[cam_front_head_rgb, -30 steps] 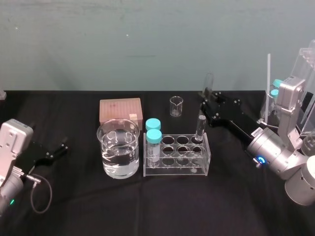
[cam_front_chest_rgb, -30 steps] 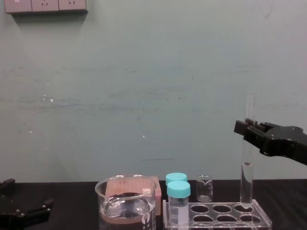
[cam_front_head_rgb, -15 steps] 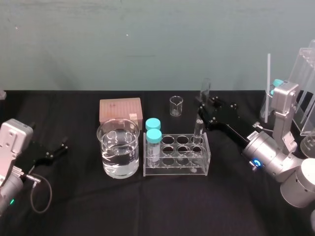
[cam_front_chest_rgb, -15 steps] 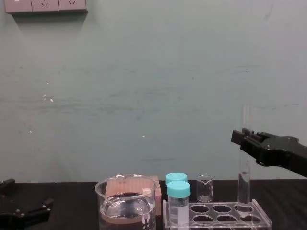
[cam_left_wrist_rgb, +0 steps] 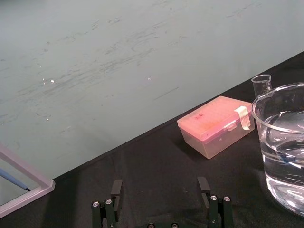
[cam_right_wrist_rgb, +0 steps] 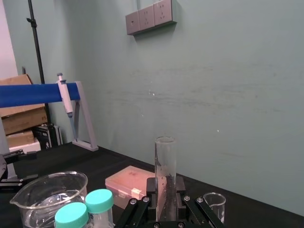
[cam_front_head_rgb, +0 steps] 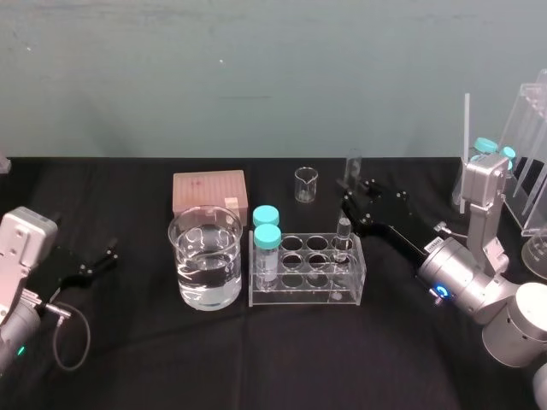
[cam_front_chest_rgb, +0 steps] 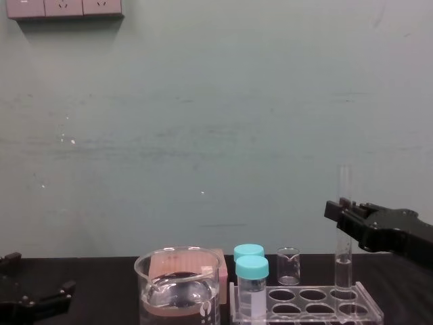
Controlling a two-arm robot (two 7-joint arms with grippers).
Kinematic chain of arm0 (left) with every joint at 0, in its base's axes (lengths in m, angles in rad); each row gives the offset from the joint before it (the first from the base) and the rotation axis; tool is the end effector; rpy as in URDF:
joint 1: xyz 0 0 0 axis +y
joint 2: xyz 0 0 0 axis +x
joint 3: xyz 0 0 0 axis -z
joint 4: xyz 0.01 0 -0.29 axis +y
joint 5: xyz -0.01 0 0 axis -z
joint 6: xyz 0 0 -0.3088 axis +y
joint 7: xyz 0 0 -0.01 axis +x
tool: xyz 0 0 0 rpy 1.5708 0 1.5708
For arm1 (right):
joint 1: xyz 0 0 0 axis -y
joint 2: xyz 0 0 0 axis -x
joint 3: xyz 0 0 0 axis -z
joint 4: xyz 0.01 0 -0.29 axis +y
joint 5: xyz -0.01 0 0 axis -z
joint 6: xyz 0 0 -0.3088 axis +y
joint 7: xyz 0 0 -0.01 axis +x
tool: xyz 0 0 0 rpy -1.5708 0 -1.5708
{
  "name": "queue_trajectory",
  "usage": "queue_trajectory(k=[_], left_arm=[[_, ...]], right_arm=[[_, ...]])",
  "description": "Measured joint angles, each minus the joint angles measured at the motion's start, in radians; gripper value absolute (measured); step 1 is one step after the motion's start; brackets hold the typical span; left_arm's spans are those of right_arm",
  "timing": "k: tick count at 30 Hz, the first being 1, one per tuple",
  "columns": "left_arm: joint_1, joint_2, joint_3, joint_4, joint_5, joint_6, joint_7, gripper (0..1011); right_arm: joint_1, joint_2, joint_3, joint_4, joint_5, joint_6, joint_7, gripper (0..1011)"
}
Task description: Hold the test tube with one hand and immerse one end into the beaker, then return it to the test tube rack.
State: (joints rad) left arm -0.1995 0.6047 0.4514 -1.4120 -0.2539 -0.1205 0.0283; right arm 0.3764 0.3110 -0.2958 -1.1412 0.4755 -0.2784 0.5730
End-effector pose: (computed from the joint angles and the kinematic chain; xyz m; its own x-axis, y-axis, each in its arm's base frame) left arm 0.3581 0.0827 -0.3023 0.2923 0.8803 0.3737 -0.9553 0.2873 0.0703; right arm 0.4238 -0.0503 -0.3002 0.6298 -0.7767 0.0132 0.7637 0.6221 0.1724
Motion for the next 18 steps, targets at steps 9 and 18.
queue_trajectory(k=[9, 18], left_arm=[[0.0, 0.0, 0.0, 0.0, 0.0, 0.0, 0.0, 1000], [0.0, 0.0, 0.0, 0.0, 0.0, 0.0, 0.0, 1000]], right_arm=[[0.012, -0.011, 0.0, 0.047, -0.01, -0.015, 0.006, 225], [0.016, -0.017, 0.001, 0.065, -0.015, -0.017, 0.01, 225]])
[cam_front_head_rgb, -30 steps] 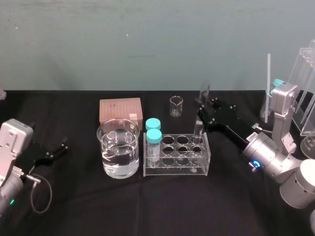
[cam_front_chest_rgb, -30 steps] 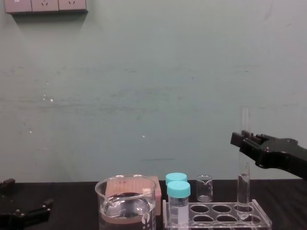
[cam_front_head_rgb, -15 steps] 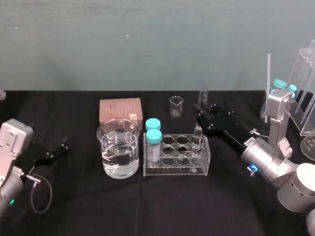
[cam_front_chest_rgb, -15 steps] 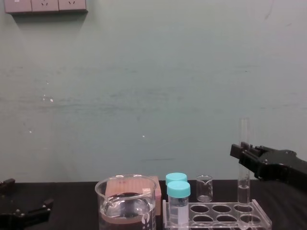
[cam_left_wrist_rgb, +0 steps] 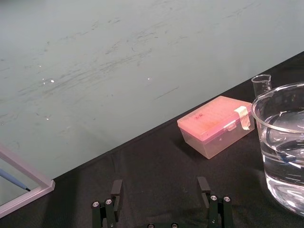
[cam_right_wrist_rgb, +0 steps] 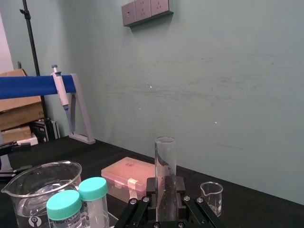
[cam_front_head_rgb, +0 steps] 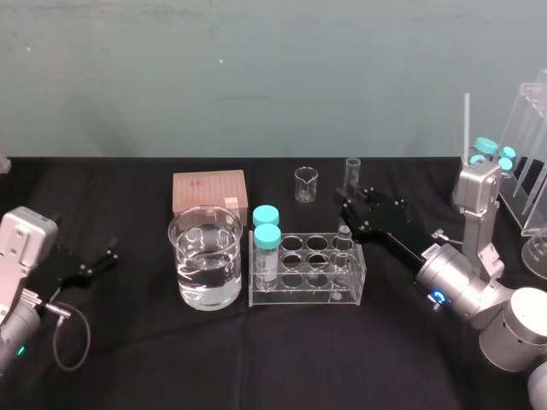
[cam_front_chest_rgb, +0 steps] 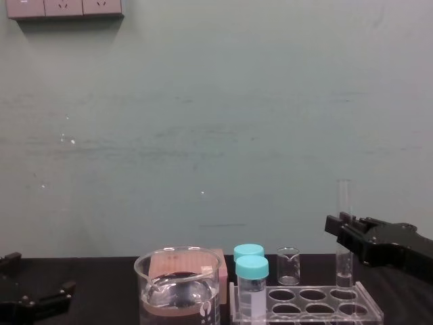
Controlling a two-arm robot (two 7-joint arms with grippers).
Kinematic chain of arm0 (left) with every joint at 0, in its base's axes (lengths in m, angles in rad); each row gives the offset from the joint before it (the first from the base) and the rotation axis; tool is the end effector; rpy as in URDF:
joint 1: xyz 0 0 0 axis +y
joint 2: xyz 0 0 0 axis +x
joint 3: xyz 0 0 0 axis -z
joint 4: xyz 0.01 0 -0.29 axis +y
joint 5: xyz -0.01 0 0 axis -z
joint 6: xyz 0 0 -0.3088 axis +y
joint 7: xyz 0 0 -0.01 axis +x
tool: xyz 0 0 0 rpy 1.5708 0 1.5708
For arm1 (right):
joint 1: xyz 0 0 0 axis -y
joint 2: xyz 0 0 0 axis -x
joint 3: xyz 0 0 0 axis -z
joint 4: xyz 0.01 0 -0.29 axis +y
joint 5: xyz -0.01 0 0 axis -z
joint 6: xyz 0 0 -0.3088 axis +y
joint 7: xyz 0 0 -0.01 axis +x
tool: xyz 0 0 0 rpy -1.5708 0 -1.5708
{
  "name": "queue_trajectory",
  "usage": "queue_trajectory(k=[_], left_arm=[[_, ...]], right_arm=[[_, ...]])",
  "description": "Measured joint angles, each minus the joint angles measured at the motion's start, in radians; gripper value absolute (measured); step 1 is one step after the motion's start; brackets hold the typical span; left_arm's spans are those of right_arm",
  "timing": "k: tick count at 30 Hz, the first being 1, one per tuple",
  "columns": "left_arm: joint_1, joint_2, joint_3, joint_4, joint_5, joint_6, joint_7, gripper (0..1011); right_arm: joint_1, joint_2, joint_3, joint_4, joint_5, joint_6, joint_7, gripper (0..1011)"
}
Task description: Hold the test tube with one hand and immerse one end into the beaker, then return it to the test tube rack.
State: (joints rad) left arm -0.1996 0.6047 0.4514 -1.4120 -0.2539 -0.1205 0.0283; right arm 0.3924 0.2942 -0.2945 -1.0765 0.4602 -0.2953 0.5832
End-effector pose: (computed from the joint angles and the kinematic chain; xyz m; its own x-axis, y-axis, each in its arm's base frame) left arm 0.3581 0.0827 -0.3022 0.2922 0.8803 0.3738 -0.9553 0.2873 0.0702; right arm 0.4268 -0.0513 -0.3127 0.6237 -0.7817 0.0057 0.7724 0.6174 0.1489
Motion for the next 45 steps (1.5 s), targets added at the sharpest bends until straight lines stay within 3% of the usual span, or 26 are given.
queue_trajectory(k=[34, 39, 45], left_arm=[[0.0, 0.0, 0.0, 0.0, 0.0, 0.0, 0.0, 1000], [0.0, 0.0, 0.0, 0.0, 0.0, 0.0, 0.0, 1000], [0.0, 0.0, 0.0, 0.0, 0.0, 0.0, 0.0, 1000]], right_arm=[[0.014, -0.006, -0.007, 0.031, -0.018, 0.011, 0.004, 225], [0.013, -0.006, -0.007, 0.031, -0.018, 0.012, 0.003, 301], [0.013, -0.006, -0.007, 0.031, -0.017, 0.012, 0.003, 527]])
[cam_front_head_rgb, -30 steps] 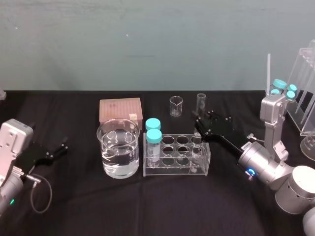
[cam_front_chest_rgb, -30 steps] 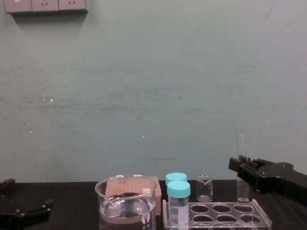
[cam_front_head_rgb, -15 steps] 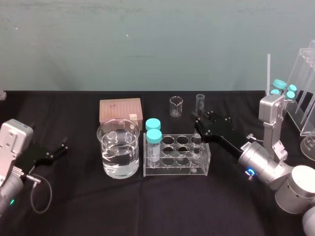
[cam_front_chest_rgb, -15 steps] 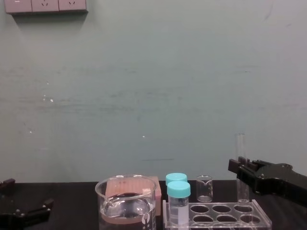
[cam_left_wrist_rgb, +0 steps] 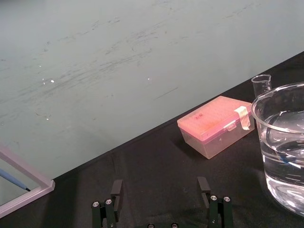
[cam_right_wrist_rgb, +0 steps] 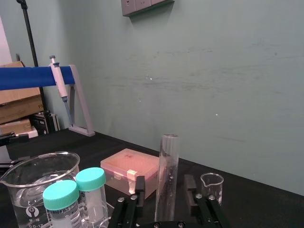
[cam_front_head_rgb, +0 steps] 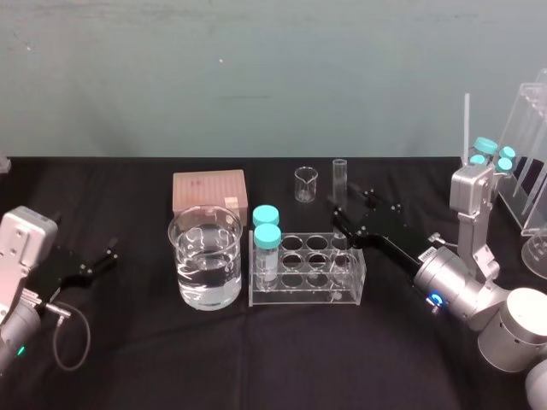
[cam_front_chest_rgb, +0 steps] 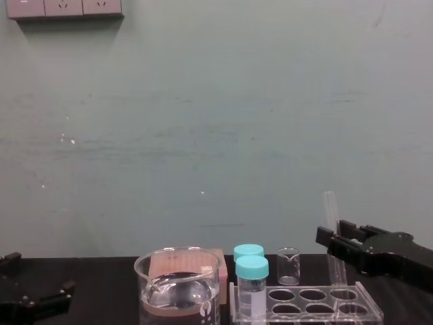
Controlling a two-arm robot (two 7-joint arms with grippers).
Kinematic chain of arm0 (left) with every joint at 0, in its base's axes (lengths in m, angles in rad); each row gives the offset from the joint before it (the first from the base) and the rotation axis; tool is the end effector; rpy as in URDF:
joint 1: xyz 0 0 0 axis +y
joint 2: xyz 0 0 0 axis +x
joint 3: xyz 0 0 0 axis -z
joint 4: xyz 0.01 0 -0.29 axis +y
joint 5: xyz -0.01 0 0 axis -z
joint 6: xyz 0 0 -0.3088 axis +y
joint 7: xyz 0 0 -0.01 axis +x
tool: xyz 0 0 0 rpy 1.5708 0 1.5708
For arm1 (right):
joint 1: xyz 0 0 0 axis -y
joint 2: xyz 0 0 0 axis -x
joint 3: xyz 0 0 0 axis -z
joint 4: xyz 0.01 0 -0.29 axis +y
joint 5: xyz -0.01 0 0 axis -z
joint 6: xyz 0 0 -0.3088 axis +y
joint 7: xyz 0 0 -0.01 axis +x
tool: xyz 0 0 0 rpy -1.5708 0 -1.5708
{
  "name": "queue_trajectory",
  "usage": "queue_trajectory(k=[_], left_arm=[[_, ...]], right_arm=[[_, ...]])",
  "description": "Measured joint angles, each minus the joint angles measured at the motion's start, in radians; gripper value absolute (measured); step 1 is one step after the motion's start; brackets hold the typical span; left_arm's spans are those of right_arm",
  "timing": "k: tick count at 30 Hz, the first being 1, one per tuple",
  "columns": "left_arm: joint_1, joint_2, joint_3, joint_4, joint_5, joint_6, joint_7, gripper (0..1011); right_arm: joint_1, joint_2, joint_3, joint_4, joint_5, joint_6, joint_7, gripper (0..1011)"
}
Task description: Hold the test tube with one hand and immerse one end into the beaker, then return it to the test tube rack.
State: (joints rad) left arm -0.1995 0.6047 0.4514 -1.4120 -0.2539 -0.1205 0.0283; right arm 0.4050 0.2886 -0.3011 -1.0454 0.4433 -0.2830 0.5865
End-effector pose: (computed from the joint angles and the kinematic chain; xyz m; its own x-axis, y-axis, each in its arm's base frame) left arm 0.3581 0.0827 -0.3023 0.2923 0.8803 0.3737 -0.9553 0.2873 0.0703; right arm 0.4291 -0.0508 -0.3173 0.6267 -0.7793 0.0042 0.7738 0.6229 0.1146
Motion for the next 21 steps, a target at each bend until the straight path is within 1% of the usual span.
queue_trajectory(k=[1, 3, 4, 5, 6, 7, 9, 11, 12, 14, 15, 16, 17, 19, 20, 21], left_arm=[[0.0, 0.0, 0.0, 0.0, 0.0, 0.0, 0.0, 1000], [0.0, 0.0, 0.0, 0.0, 0.0, 0.0, 0.0, 1000], [0.0, 0.0, 0.0, 0.0, 0.0, 0.0, 0.0, 1000], [0.0, 0.0, 0.0, 0.0, 0.0, 0.0, 0.0, 1000], [0.0, 0.0, 0.0, 0.0, 0.0, 0.0, 0.0, 1000], [0.0, 0.0, 0.0, 0.0, 0.0, 0.0, 0.0, 1000], [0.0, 0.0, 0.0, 0.0, 0.0, 0.0, 0.0, 1000], [0.0, 0.0, 0.0, 0.0, 0.0, 0.0, 0.0, 1000], [0.0, 0.0, 0.0, 0.0, 0.0, 0.0, 0.0, 1000], [0.0, 0.0, 0.0, 0.0, 0.0, 0.0, 0.0, 1000], [0.0, 0.0, 0.0, 0.0, 0.0, 0.0, 0.0, 1000], [0.0, 0.0, 0.0, 0.0, 0.0, 0.0, 0.0, 1000], [0.0, 0.0, 0.0, 0.0, 0.0, 0.0, 0.0, 1000], [0.0, 0.0, 0.0, 0.0, 0.0, 0.0, 0.0, 1000], [0.0, 0.0, 0.0, 0.0, 0.0, 0.0, 0.0, 1000], [0.0, 0.0, 0.0, 0.0, 0.0, 0.0, 0.0, 1000]], right_arm=[[0.0, 0.0, 0.0, 0.0, 0.0, 0.0, 0.0, 567], [0.0, 0.0, 0.0, 0.0, 0.0, 0.0, 0.0, 600], [0.0, 0.0, 0.0, 0.0, 0.001, 0.0, 0.0, 668], [0.0, 0.0, 0.0, 0.0, 0.001, 0.0, 0.0, 685], [0.0, 0.0, 0.0, 0.0, 0.001, 0.0, 0.0, 728], [0.0, 0.0, 0.0, 0.0, 0.001, 0.0, 0.0, 741], [0.0, 0.0, 0.0, -0.001, 0.001, 0.0, 0.0, 820], [-0.001, 0.0, 0.001, -0.004, 0.002, -0.001, 0.0, 856], [-0.002, 0.001, 0.003, -0.009, 0.003, -0.003, 0.0, 893], [-0.01, 0.007, 0.017, -0.045, 0.01, -0.017, 0.0, 941], [-0.018, 0.013, 0.031, -0.076, 0.016, -0.03, -0.006, 954], [-0.018, 0.013, 0.031, -0.076, 0.016, -0.03, -0.006, 985], [-0.027, 0.019, 0.048, -0.109, 0.022, -0.044, -0.016, 1003], [-0.036, 0.025, 0.066, -0.138, 0.024, -0.058, -0.033, 1002], [-0.047, 0.029, 0.087, -0.162, 0.021, -0.07, -0.058, 1002], [-0.052, 0.032, 0.097, -0.17, 0.016, -0.074, -0.074, 1002]])
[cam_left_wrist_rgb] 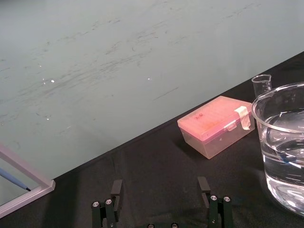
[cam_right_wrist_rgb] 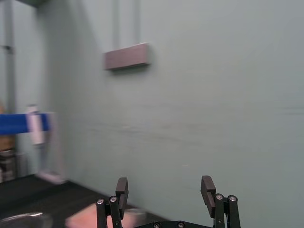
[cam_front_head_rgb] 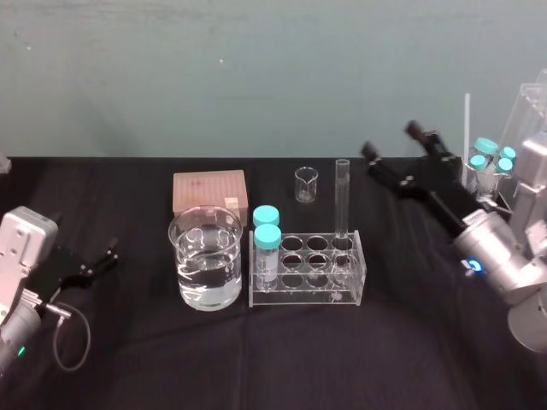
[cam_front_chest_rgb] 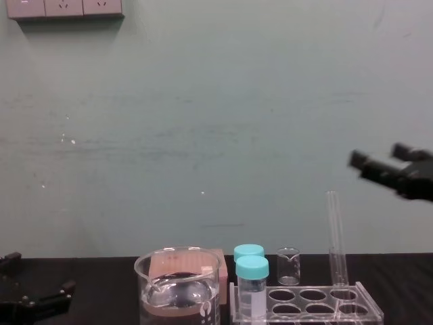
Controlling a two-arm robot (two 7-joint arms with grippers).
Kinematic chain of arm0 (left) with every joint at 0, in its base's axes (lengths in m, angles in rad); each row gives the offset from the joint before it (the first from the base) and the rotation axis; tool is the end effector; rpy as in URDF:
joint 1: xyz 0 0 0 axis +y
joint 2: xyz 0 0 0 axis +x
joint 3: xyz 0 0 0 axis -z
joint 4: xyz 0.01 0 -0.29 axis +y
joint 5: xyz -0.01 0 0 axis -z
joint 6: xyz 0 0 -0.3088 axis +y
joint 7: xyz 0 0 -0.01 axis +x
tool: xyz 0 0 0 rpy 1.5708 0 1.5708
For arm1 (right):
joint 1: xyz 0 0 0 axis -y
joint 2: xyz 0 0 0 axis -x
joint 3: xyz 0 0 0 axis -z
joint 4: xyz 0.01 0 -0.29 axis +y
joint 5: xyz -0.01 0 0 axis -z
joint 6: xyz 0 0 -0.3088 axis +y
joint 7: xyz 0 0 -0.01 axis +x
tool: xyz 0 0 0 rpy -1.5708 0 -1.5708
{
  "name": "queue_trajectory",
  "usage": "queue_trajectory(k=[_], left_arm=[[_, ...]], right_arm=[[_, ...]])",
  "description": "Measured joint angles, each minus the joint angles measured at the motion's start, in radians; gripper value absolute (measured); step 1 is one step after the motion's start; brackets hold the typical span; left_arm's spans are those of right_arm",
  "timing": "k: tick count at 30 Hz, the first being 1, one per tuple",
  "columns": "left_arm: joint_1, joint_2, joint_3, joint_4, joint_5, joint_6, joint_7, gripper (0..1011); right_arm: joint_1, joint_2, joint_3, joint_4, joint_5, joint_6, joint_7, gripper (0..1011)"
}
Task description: Hold the test tube with one hand and immerse one end into the beaker, then return it to the test tube rack.
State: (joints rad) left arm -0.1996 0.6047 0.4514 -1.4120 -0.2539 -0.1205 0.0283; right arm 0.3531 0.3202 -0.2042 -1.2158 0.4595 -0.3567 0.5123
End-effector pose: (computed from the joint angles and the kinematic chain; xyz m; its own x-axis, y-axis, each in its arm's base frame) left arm 0.3581 0.0827 -0.3022 0.2922 0.8803 0.3738 -0.9553 0.2873 0.0702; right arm 0.4216 -0.0707 -0.2767 0.5249 -0.8484 0.0685 0.7977 0.5184 0.3081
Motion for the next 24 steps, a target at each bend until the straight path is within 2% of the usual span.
queue_trajectory(k=[3, 4, 5, 6, 9, 11, 16, 24], left_arm=[[0.0, 0.0, 0.0, 0.0, 0.0, 0.0, 0.0, 1000], [0.0, 0.0, 0.0, 0.0, 0.0, 0.0, 0.0, 1000], [0.0, 0.0, 0.0, 0.0, 0.0, 0.0, 0.0, 1000], [0.0, 0.0, 0.0, 0.0, 0.0, 0.0, 0.0, 1000], [0.0, 0.0, 0.0, 0.0, 0.0, 0.0, 0.0, 1000], [0.0, 0.0, 0.0, 0.0, 0.0, 0.0, 0.0, 1000], [0.0, 0.0, 0.0, 0.0, 0.0, 0.0, 0.0, 1000], [0.0, 0.0, 0.0, 0.0, 0.0, 0.0, 0.0, 1000]], right_arm=[[-0.023, 0.005, 0.03, -0.016, -0.048, 0.019, -0.095, 1000], [-0.038, 0.006, 0.037, -0.017, -0.08, 0.047, -0.149, 1002], [-0.038, 0.006, 0.037, -0.017, -0.08, 0.047, -0.149, 1002], [-0.052, 0.005, 0.043, -0.014, -0.103, 0.078, -0.191, 1002], [-0.073, -0.003, 0.047, 0.0, -0.13, 0.139, -0.243, 1002], [-0.082, -0.009, 0.047, 0.011, -0.138, 0.17, -0.254, 1000], [-0.088, -0.017, 0.044, 0.027, -0.152, 0.202, -0.256, 1000], [-0.088, -0.017, 0.045, 0.028, -0.153, 0.204, -0.255, 1000]])
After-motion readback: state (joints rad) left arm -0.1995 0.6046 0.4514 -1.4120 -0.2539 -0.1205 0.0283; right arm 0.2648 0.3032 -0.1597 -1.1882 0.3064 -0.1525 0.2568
